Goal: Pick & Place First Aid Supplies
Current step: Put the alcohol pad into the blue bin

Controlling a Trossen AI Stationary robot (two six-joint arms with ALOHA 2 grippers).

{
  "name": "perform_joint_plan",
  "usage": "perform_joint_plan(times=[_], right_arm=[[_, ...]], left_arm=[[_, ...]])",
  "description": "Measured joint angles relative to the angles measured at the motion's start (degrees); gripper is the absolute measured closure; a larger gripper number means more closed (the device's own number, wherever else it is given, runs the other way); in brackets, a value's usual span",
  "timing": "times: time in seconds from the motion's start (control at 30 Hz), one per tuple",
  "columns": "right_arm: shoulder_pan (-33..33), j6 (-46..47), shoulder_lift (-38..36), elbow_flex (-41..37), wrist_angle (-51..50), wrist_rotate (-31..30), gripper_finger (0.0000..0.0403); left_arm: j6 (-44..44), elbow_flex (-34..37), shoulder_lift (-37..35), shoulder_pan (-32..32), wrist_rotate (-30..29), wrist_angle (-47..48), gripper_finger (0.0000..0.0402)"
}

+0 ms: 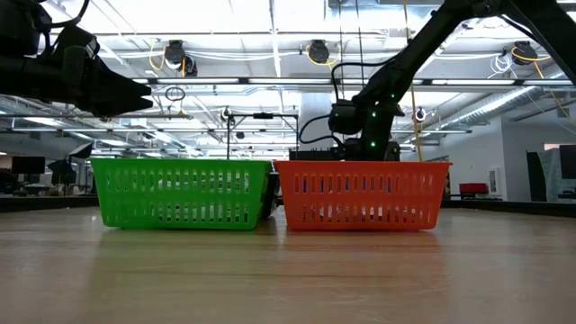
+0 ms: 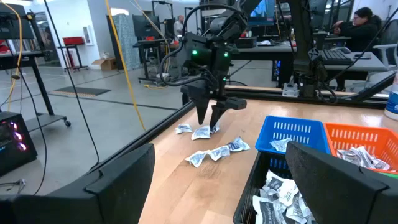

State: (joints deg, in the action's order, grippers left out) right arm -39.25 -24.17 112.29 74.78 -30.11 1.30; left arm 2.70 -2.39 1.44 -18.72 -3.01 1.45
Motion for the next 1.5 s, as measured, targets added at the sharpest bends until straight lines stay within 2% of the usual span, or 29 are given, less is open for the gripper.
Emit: perform_joint_plan(times=[0.13, 0.37, 0.67, 0.9, 1.03, 1.17, 1.37, 1.5], right_arm=[[0.5, -0.6, 0.1, 0.0, 0.2, 0.8, 0.0272], [0.7, -0.5, 0.2, -0.1, -0.3, 2.3, 0.0390], [0.8, 3.7, -0.4, -0.2, -1.4, 2.0, 0.0402], [0.7, 7.3, -3.9, -0.4, 0.1, 0.3, 0.0399], [0.6, 4.8, -5.5, -0.3, -0.4, 1.3, 0.0386], [0.8, 1.5, -6.2, -0.3, -0.5, 6.7, 0.0347], [0.8, 0.8, -6.1, -0.3, -1.6, 7.4, 0.0274], [0.8, -0.4, -6.1, -0.3, -1.8, 7.4, 0.0251]], left_arm=[[0.0, 0.0, 0.0, 0.0, 0.0, 0.0, 0.0036], [0.0, 0.0, 0.0, 0.0, 0.0, 0.0, 0.0036], [0.0, 0.0, 0.0, 0.0, 0.0, 0.0, 0.0036], [0.0, 0.0, 0.0, 0.0, 0.0, 0.0, 0.0036], [0.0, 0.0, 0.0, 0.0, 0.0, 0.0, 0.0036], [0.0, 0.0, 0.0, 0.0, 0.0, 0.0, 0.0037], [0.0, 0.0, 0.0, 0.0, 0.0, 0.0, 0.0036], [0.0, 0.0, 0.0, 0.0, 0.0, 0.0, 0.0037]])
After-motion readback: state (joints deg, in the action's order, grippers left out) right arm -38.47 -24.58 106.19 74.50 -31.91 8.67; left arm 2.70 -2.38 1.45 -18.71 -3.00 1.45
